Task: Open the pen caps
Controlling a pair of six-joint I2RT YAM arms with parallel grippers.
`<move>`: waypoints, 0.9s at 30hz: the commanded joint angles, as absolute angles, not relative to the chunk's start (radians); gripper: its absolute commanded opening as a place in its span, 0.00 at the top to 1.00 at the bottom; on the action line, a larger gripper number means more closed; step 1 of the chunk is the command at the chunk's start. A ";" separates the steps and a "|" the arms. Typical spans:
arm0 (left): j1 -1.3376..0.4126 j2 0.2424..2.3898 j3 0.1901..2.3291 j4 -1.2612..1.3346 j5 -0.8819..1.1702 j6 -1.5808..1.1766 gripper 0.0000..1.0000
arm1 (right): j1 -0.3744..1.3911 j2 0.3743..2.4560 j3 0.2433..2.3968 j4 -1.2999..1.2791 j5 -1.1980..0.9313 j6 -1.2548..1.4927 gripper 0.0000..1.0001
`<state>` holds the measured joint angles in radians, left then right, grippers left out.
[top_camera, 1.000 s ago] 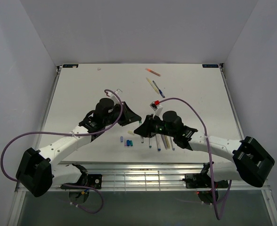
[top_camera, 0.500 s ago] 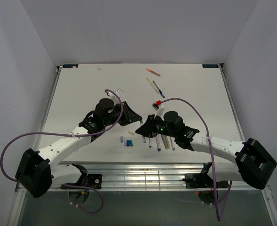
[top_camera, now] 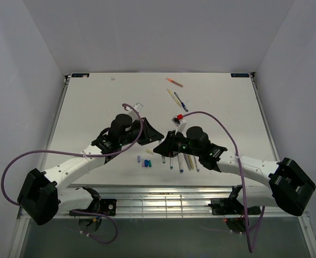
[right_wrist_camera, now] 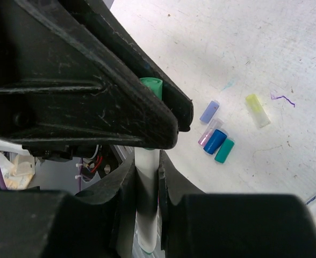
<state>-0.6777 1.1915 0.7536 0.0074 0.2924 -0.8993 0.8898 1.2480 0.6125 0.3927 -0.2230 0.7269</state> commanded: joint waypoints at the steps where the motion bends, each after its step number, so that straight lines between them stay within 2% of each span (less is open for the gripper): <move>1: -0.687 1.199 0.744 0.023 0.288 -0.899 0.84 | 0.894 1.235 0.646 0.417 -0.226 0.718 0.92; 3: -0.687 1.206 0.750 0.020 0.284 -0.902 0.99 | 0.894 1.235 0.646 0.408 -0.221 0.718 0.92; 4: -0.687 1.210 0.755 0.014 0.279 -0.905 1.00 | 0.894 1.236 0.652 0.387 -0.207 0.713 0.92; 9: -0.687 1.272 0.874 -0.179 0.133 -0.907 1.00 | 0.910 1.229 0.676 0.220 -0.088 0.637 0.92; 14: -0.664 1.376 1.106 -0.334 -0.023 -0.902 1.00 | 0.997 1.239 0.754 -0.076 0.234 0.520 0.92; 17: -0.617 1.469 1.224 -0.388 0.001 -0.910 1.00 | 1.055 1.272 0.787 -0.167 0.383 0.477 0.92; 19: -0.595 1.511 1.256 -0.390 0.072 -0.917 1.00 | 1.066 1.281 0.792 -0.216 0.420 0.476 0.92; 23: -0.565 1.509 1.261 -0.368 0.086 -0.858 1.00 | 1.054 1.203 0.736 -0.201 0.422 0.485 0.92; 27: -0.557 1.459 1.158 -0.417 0.035 -0.790 1.00 | 0.930 1.079 0.661 -0.201 0.344 0.485 0.92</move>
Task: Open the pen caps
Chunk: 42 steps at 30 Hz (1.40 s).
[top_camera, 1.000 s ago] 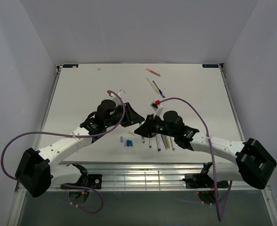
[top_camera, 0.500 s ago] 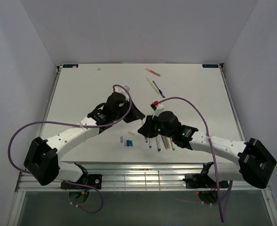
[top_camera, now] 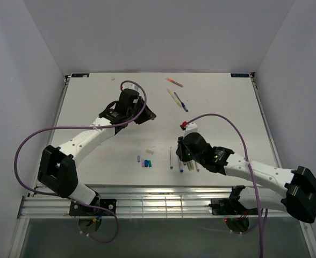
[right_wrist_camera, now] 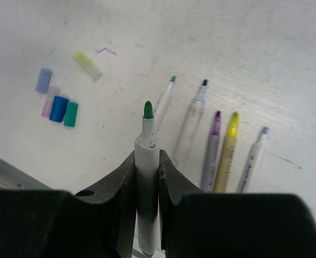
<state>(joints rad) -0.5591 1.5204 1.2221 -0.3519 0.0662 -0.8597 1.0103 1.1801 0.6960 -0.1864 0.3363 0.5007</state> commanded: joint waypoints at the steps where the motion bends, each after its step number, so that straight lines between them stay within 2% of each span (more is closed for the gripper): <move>1: -0.555 1.424 1.125 -0.423 0.026 -0.779 1.00 | 0.907 1.059 0.647 -0.202 0.331 0.483 0.92; 6: -0.552 1.304 0.880 -0.425 -0.017 -0.767 1.00 | 0.712 0.954 0.557 -0.207 0.203 0.447 0.92; 13: -0.552 1.247 0.706 -0.391 -0.002 -0.816 1.00 | 0.595 0.971 0.492 -0.204 0.133 0.410 0.92; 18: -0.552 1.239 0.649 -0.388 -0.031 -0.839 1.00 | 0.557 0.996 0.459 -0.199 0.138 0.397 0.92; 34: -0.552 1.328 0.549 -0.299 -0.045 -0.868 1.00 | 0.506 1.083 0.410 -0.115 0.078 0.410 0.77; 36: -0.552 1.338 0.548 -0.291 -0.041 -0.868 0.98 | 0.506 1.092 0.410 -0.114 0.078 0.410 0.75; 38: -0.552 1.338 0.545 -0.288 -0.041 -0.868 0.96 | 0.506 1.095 0.407 -0.110 0.078 0.411 0.68; 42: -0.552 1.315 0.534 -0.287 -0.043 -0.868 0.82 | 0.506 1.097 0.405 -0.107 0.077 0.413 0.61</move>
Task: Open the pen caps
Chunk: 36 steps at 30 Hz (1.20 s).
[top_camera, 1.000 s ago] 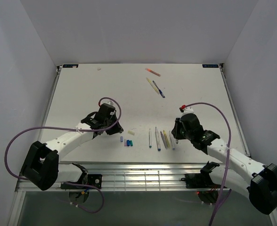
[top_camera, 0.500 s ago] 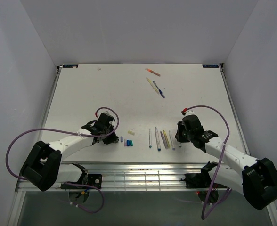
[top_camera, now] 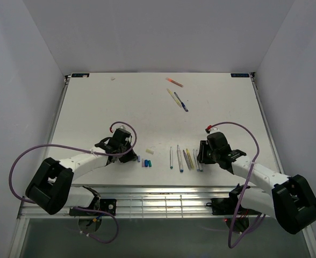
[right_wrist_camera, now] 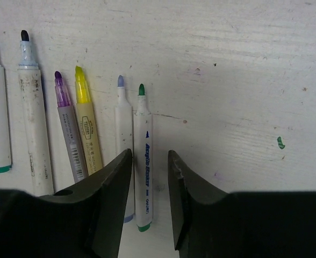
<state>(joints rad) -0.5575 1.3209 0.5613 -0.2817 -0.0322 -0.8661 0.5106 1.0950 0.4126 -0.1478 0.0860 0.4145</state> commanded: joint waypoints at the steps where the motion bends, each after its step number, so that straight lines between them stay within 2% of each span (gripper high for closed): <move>1: -0.552 1.309 0.532 -0.287 -0.041 -0.870 0.80 | 0.506 1.097 0.406 -0.107 0.078 0.413 0.60; 10: -0.552 1.263 0.512 -0.293 -0.037 -0.876 0.70 | 0.505 1.144 0.523 -0.121 0.095 0.365 0.49; 18: -0.552 1.247 0.500 -0.298 -0.035 -0.874 0.62 | 0.500 1.362 0.770 -0.124 0.123 0.278 0.37; 21: -0.552 1.252 0.499 -0.293 -0.034 -0.876 0.60 | 0.495 1.471 0.894 -0.124 0.123 0.230 0.35; 28: -0.552 1.269 0.503 -0.273 -0.017 -0.876 0.58 | 0.430 1.718 1.198 -0.135 0.095 0.135 0.35; 36: -0.552 1.238 0.499 -0.273 -0.009 -0.880 0.57 | 0.370 2.038 1.552 -0.218 0.035 0.028 0.42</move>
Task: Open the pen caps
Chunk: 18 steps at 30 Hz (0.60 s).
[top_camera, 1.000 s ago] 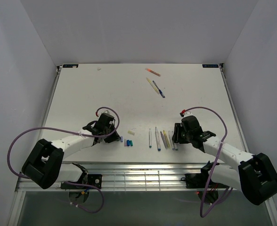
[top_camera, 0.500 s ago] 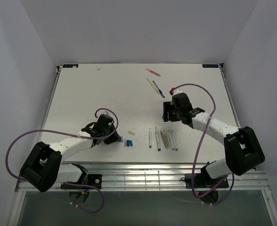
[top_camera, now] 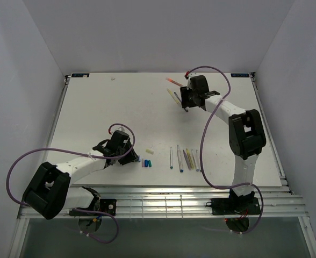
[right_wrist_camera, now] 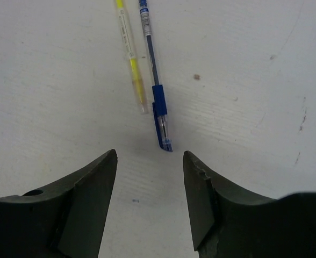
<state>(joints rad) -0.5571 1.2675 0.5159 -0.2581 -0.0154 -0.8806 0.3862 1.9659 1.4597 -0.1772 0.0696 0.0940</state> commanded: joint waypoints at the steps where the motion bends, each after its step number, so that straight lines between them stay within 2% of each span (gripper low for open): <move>1: -0.552 1.230 0.500 -0.273 -0.008 -0.879 0.57 | 0.358 2.061 1.601 -0.222 0.025 0.025 0.42; 8: -0.552 1.137 0.517 -0.276 -0.002 -0.874 0.57 | 0.319 2.192 1.726 -0.225 -0.077 0.015 0.50; 18: -0.552 1.121 0.538 -0.290 -0.005 -0.859 0.57 | 0.321 2.240 1.720 -0.224 -0.103 0.025 0.60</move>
